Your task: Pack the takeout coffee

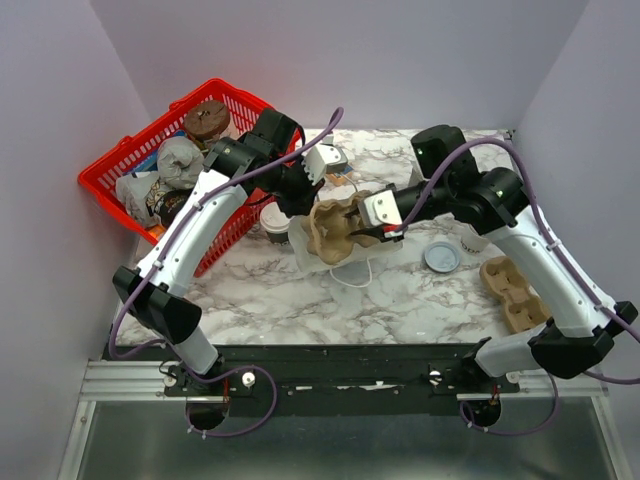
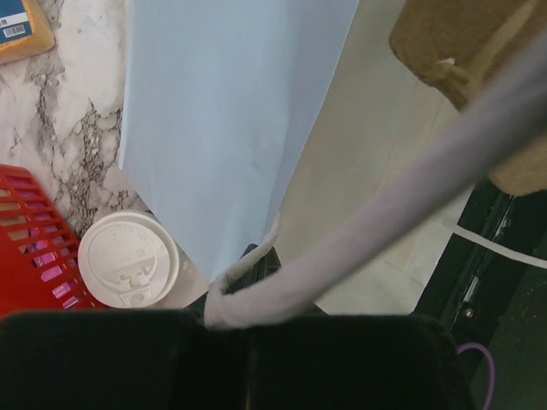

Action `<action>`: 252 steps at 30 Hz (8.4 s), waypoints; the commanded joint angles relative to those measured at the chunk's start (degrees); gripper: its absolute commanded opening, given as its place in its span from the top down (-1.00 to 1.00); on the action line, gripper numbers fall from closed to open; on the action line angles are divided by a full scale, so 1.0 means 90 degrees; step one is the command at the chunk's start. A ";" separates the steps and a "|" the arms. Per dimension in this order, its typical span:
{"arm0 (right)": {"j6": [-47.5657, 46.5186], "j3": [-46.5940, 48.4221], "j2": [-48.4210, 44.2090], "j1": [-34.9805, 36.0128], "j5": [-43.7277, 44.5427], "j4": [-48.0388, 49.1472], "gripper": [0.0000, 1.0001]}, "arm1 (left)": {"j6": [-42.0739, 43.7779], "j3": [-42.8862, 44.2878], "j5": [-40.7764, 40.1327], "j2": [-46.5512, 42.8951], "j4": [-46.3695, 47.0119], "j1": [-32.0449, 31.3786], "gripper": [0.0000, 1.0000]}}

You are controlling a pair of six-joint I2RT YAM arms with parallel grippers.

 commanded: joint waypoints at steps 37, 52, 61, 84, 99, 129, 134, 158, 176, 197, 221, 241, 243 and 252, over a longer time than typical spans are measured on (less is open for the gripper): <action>-0.0740 -0.1009 0.0807 0.1160 0.4063 -0.0043 0.99 | -0.1077 -0.0424 0.0977 -0.0274 0.0058 -0.0039 1.00; -0.0789 -0.1076 0.0339 0.1170 0.4044 -0.0104 0.99 | -0.0834 -0.0248 0.1026 -0.0088 -0.0176 -0.0039 1.00; -0.0691 -0.1263 0.0309 0.1180 0.4034 -0.0180 0.99 | -0.0355 -0.0277 0.1378 -0.0176 -0.0294 -0.0029 1.00; -0.0936 -0.0695 0.0964 0.1228 0.4601 -0.0836 0.99 | 0.0123 0.0289 0.1729 0.0547 -0.1153 0.0020 1.00; -0.0642 -0.0393 0.1755 0.1238 0.4581 -0.0728 0.99 | -0.0521 0.0973 0.1885 0.1045 -0.0968 0.0020 0.67; 0.0539 0.1129 0.1481 0.1628 0.4620 -0.1918 0.99 | -0.2141 0.0495 0.4081 0.0821 -0.0948 0.0655 1.00; 0.0735 0.1199 0.1666 0.1648 0.4513 -0.2320 0.99 | -0.2503 0.0464 0.4268 0.0927 -0.0666 0.0664 1.00; 0.1242 0.1169 0.2370 0.1190 0.4679 -0.2593 0.99 | -0.2611 0.0613 0.2081 0.0392 0.1025 0.1553 -0.35; 0.1604 0.0847 0.2595 0.0994 0.5441 -0.2359 0.99 | -0.2660 -0.0531 0.1983 -0.0147 0.0507 0.1368 -0.49; 0.1409 -0.0822 0.2107 0.0184 0.5177 -0.0358 0.99 | -0.2670 -0.0287 0.2032 0.0225 0.0468 0.1338 -0.48; 0.2014 -0.0405 0.2058 -0.0754 0.3771 -0.0444 -0.34 | -0.2621 -0.0365 0.2003 0.0283 0.0400 0.1338 -0.48; 0.3508 0.2614 0.1599 -0.0793 0.3683 -0.0856 -0.69 | -0.2747 -0.0189 0.3339 0.0283 0.4333 0.1124 -0.52; 0.3663 0.2654 0.1414 -0.0938 0.3634 -0.0709 -0.71 | -0.2554 -0.0025 0.3340 0.0477 0.4657 0.0949 -0.53; 0.3294 0.1426 -0.0070 -0.1770 0.1242 -0.1216 -0.72 | -0.2123 0.0553 0.3536 0.1289 0.4775 0.0431 -0.53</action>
